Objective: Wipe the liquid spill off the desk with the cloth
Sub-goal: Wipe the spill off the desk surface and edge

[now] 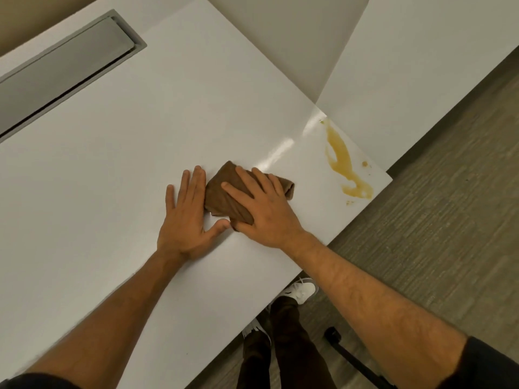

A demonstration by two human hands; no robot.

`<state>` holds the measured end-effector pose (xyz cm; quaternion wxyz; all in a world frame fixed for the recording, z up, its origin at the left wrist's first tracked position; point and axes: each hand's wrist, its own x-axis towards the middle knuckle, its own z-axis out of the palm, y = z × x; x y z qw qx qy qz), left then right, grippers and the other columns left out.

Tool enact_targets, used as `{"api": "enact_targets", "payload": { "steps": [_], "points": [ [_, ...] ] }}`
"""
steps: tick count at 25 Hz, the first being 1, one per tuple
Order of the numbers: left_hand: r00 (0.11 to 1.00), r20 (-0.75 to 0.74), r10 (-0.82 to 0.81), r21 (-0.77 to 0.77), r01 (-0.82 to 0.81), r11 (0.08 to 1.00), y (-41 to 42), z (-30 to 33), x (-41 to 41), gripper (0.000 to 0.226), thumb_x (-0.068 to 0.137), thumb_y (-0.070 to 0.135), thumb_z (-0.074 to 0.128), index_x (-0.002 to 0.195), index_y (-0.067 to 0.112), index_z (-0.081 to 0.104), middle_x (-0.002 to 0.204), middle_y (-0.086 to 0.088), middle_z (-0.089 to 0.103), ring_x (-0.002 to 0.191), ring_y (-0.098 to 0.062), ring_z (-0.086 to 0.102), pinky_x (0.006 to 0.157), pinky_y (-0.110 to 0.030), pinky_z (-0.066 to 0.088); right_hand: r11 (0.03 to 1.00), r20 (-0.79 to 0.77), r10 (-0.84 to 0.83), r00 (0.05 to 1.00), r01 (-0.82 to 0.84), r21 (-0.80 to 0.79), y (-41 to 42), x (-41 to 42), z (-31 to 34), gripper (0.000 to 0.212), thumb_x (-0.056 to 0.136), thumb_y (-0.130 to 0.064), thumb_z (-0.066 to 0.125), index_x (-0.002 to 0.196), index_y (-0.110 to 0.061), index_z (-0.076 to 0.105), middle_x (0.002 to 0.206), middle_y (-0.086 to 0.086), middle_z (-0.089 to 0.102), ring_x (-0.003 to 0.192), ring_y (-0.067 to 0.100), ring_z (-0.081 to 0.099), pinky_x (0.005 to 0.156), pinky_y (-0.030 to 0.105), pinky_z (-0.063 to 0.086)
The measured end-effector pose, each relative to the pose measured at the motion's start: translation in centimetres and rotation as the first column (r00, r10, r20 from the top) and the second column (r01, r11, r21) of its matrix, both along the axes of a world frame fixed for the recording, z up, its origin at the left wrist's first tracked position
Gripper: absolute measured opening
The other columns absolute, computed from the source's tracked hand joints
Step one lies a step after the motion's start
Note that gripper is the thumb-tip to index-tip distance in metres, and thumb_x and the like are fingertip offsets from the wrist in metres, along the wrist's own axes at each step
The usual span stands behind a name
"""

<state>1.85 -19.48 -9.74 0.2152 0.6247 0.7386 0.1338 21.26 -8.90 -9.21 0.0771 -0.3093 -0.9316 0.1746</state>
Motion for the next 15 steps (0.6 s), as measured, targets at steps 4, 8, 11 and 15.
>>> {"api": "enact_targets", "payload": {
  "steps": [4, 8, 11, 15],
  "points": [
    [0.992, -0.108, -0.062, -0.064, 0.055, 0.996, 0.3, 0.2, 0.3, 0.118, 0.081, 0.097, 0.011, 0.168, 0.020, -0.011, 0.176, -0.003, -0.018, 0.162, -0.023, -0.020, 0.129, -0.055, -0.013, 0.998, -0.011, -0.054, 0.998, 0.054, 0.031, -2.8, 3.1, -0.3, 0.069, 0.092, -0.053, 0.056, 0.155, -0.029, 0.039, 0.164, 0.012, 0.031, 0.145, 0.038, 0.033, 0.118, 0.053, 0.020],
    [0.987, -0.146, -0.074, -0.062, 0.065, 0.996, -0.1, -0.3, 0.3, 0.114, 0.083, 0.095, 0.015, 0.167, 0.024, -0.012, 0.175, 0.000, -0.023, 0.161, -0.024, -0.022, 0.128, -0.056, -0.013, 0.996, 0.013, -0.088, 0.996, 0.088, 0.027, -4.7, 6.0, -0.7, 0.073, 0.092, -0.054, 0.056, 0.157, -0.030, 0.033, 0.166, 0.010, 0.027, 0.146, 0.037, 0.032, 0.119, 0.053, 0.022],
    [0.985, -0.159, -0.070, -0.078, 0.058, 0.995, -0.4, -0.7, 0.4, 0.103, 0.091, 0.087, 0.016, 0.167, 0.024, -0.013, 0.175, 0.002, -0.024, 0.161, -0.023, -0.023, 0.129, -0.060, -0.009, 0.976, 0.027, -0.216, 0.976, 0.215, 0.038, -5.6, 8.9, -0.5, 0.074, 0.088, -0.044, 0.065, 0.155, -0.026, 0.038, 0.163, 0.013, 0.034, 0.140, 0.036, 0.040, 0.112, 0.053, 0.034],
    [0.983, -0.163, -0.087, -0.090, 0.073, 0.993, -1.0, -0.5, 0.8, 0.099, 0.094, 0.083, 0.020, 0.166, 0.026, -0.018, 0.175, 0.003, -0.023, 0.161, -0.024, -0.023, 0.129, -0.061, -0.007, 0.920, -0.044, -0.390, 0.920, 0.388, -0.052, -6.2, 10.7, 0.6, 0.074, 0.080, -0.026, 0.080, 0.148, -0.018, 0.050, 0.154, 0.017, 0.046, 0.130, 0.036, 0.052, 0.102, 0.054, 0.045]
  ]
}}
